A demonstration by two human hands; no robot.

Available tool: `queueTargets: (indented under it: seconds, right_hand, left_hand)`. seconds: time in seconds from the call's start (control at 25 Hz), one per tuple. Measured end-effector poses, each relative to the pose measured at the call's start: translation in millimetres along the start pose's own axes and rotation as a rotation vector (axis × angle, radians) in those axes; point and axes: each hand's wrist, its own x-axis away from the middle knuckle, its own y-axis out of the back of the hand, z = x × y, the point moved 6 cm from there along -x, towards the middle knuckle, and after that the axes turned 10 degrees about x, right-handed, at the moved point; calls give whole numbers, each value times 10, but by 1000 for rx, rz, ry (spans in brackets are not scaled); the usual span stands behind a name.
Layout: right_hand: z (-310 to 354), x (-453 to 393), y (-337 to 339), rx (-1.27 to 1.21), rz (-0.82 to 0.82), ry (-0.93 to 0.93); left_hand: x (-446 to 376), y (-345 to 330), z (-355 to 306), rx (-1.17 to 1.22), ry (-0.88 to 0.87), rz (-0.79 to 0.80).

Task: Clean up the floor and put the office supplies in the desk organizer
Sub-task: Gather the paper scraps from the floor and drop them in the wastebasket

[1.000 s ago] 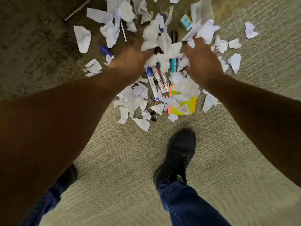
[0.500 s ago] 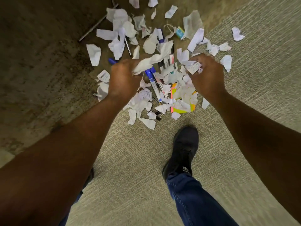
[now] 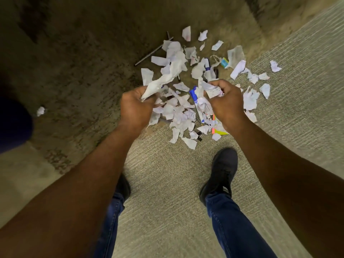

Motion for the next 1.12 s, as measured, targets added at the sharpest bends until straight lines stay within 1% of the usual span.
queueTargets:
  seconds: [0.16, 0.24, 0.36, 0.56, 0.72, 0.88, 1.04, 1.12]
  right_hand:
    - [524, 363, -229, -61, 42, 18]
    - [868, 564, -419, -43, 72, 60]
    - [1437, 826, -766, 10, 126, 170]
    - [2359, 1334, -1485, 86, 266, 339]
    - [3108, 1818, -2044, 60, 377, 466]
    - [3789, 2345, -2517, -30, 392, 646]
    - [4147, 2699, -3111, -48, 527, 676]
    - [4258, 2833, -3396, -23, 543, 694]
  left_hand:
    - [205, 602, -189, 8, 18, -39]
    - [299, 1029, -309, 7, -5, -101]
    - [389, 1656, -474, -23, -24, -200]
    - [584, 2616, -678, 18, -55, -368]
    - [826, 3361, -744, 96, -95, -534]
    - [1118, 4127, -589, 162, -109, -723]
    - [1260, 4849, -399, 192, -75, -941]
    - [1251, 5112, -326, 161, -61, -1018]
